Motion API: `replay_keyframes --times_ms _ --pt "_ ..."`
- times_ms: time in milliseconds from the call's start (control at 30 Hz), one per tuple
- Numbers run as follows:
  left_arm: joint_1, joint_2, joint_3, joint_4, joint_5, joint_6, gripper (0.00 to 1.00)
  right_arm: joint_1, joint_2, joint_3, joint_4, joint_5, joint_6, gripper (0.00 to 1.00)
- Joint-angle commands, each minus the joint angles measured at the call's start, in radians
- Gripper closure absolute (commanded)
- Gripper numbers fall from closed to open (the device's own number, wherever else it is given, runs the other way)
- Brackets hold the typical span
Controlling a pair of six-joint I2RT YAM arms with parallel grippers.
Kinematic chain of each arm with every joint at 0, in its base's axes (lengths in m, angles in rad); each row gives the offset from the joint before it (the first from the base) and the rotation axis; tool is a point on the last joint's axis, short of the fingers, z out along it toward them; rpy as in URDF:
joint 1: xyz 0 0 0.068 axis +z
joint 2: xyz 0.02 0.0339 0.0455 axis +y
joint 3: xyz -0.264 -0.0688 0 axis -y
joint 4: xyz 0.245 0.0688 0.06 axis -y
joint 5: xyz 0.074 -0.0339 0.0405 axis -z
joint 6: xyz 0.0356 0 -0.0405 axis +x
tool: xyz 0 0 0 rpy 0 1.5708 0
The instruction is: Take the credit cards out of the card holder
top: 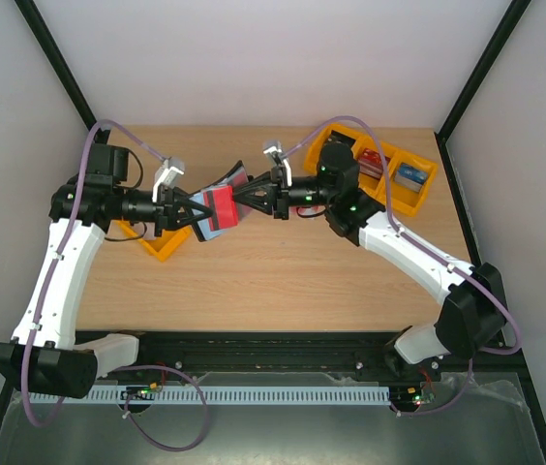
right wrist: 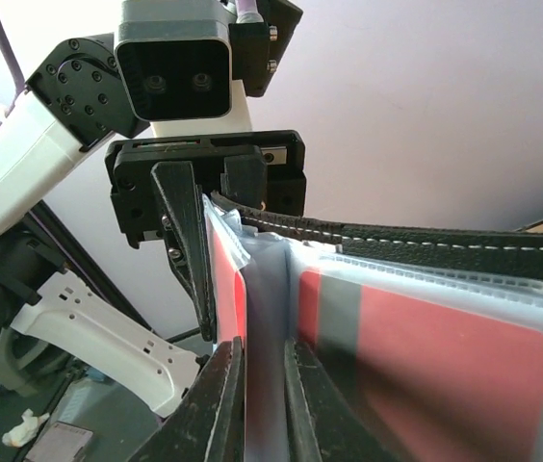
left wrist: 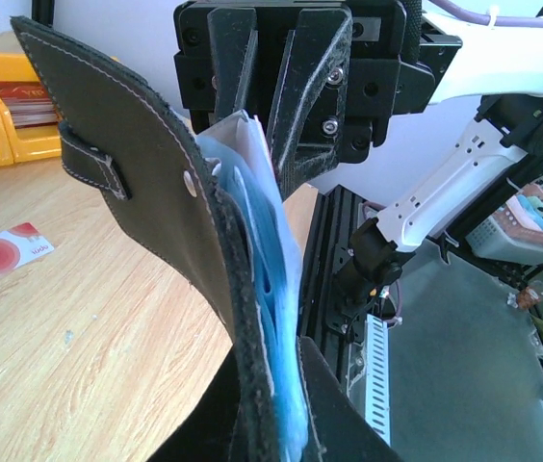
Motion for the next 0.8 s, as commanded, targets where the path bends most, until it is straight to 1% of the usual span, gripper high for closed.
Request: replay_keyframes --times_ms 0,100,200,333,567,600,700,767 --pt "0.000 -0.008 0.005 -0.014 0.055 0.035 0.98 -0.005 -0.008 -0.011 0.028 -0.015 0.011 0.89" --pt "0.000 -0.007 0.005 -0.015 0.057 0.036 0.98 -0.004 -0.007 -0.014 0.029 -0.016 0.010 0.86" --pt "0.000 -0.006 0.008 -0.014 0.059 0.037 0.98 0.006 0.004 -0.011 0.027 -0.017 0.012 0.86" --pt "0.000 -0.003 0.007 -0.015 0.066 0.037 0.98 0.023 0.015 -0.008 0.035 -0.021 0.014 0.91" --pt "0.000 -0.004 0.007 -0.017 0.066 0.041 0.98 0.032 0.022 -0.003 0.027 -0.029 0.007 0.86" --pt "0.000 -0.005 0.007 -0.018 0.066 0.042 0.98 0.033 0.022 -0.002 0.023 -0.032 0.004 0.87" --pt "0.000 -0.006 0.007 -0.021 0.065 0.043 0.98 0.035 0.008 -0.009 0.029 -0.044 -0.004 0.98" --pt "0.000 -0.006 0.005 -0.020 0.065 0.043 0.98 0.033 -0.005 -0.014 0.024 -0.042 -0.018 0.98"
